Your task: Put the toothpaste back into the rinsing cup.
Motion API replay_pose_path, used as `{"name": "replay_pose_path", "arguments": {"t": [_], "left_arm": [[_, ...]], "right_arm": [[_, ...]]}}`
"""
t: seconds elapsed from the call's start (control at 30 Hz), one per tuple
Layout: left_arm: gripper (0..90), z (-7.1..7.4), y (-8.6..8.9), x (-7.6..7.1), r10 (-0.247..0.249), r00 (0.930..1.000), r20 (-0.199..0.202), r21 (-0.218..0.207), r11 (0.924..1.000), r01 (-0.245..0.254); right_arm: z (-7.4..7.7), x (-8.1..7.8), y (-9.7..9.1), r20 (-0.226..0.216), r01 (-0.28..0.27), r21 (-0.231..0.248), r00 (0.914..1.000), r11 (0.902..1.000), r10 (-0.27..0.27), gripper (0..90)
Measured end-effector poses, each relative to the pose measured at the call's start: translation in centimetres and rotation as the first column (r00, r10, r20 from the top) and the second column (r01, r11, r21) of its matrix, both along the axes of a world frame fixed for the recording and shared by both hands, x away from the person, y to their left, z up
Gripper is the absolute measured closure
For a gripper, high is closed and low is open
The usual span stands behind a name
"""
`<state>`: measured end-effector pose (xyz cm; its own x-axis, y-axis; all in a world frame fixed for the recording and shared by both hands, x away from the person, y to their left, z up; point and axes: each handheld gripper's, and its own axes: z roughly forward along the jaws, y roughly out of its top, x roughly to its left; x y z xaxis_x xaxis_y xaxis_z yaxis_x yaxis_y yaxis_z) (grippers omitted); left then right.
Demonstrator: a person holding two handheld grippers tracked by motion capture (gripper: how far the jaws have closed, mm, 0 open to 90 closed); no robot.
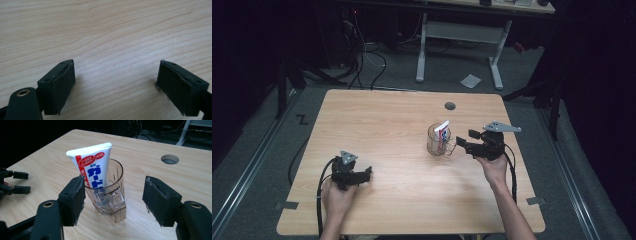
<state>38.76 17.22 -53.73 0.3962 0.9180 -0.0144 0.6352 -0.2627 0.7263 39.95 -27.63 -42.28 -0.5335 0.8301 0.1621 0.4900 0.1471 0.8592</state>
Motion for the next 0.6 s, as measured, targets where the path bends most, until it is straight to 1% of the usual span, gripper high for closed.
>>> {"name": "replay_pose_path", "arguments": {"t": [0.17, 0.43, 0.6], "left_arm": [[15.2, 0.0, 0.0, 0.0, 0.0, 1.0, 0.0, 0.0, 1.0, 0.0], [15.2, 0.0, 0.0, 0.0, 0.0, 1.0, 0.0, 0.0, 1.0, 0.0], [15.2, 0.0, 0.0, 0.0, 0.0, 1.0, 0.0, 0.0, 1.0, 0.0]], "right_arm": [[0.0, -0.3, -0.8, -0.002, 0.018, 0.01, 0.9998, 0.9998, -0.018, 34.6], [0.1, -0.9, -1.7, 0.007, 0.037, 0.018, 0.9993, 0.9992, -0.037, 34.9], [-0.1, -1.3, -2.3, -0.001, 0.053, 0.03, 0.9986, 0.9981, -0.053, 35.1]]}}
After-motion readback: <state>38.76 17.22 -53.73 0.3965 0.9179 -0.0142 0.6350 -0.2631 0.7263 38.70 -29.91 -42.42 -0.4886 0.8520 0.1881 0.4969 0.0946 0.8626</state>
